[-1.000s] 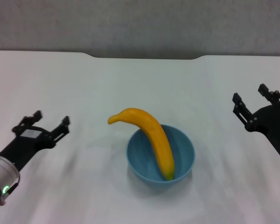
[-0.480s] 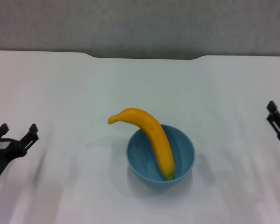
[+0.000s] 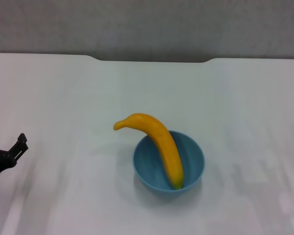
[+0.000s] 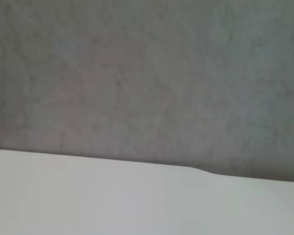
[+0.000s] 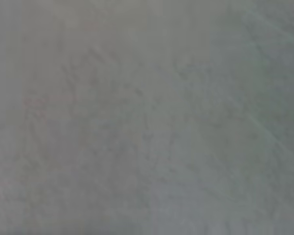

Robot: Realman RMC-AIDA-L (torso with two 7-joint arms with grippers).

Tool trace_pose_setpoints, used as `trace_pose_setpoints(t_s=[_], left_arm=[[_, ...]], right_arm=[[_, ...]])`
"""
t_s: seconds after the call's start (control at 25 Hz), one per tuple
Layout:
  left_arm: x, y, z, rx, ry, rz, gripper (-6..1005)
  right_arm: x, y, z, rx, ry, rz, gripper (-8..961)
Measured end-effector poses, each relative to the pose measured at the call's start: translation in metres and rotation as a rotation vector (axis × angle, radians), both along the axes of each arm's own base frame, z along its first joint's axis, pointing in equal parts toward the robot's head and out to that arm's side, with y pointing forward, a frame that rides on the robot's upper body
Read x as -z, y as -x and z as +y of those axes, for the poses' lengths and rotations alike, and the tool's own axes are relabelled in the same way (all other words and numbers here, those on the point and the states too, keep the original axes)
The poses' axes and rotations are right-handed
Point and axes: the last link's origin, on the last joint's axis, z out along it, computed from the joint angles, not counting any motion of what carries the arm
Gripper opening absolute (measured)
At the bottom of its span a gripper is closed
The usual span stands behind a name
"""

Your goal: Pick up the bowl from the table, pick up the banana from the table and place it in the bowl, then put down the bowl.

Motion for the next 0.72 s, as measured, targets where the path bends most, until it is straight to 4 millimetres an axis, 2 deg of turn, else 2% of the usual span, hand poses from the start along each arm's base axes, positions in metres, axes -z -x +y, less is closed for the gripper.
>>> trace_pose_setpoints(t_s=[0.24, 0.48, 0.72], left_arm=[[-0.001, -0.004, 0.005, 0.016, -0.002, 0.003, 891], [-0.001, -0.004, 0.006, 0.012, 0.002, 0.005, 891], [0.002, -0.005, 0.006, 0.014, 0.01, 0.007, 891]], right_arm=[[-0.005, -0.012, -0.007, 0.05, -0.014, 0.001, 725], [0.001, -0.007, 0.005, 0.054, 0.02, 0.003, 725], [0.001, -0.006, 0.006, 0.048, 0.015, 0.007, 725]])
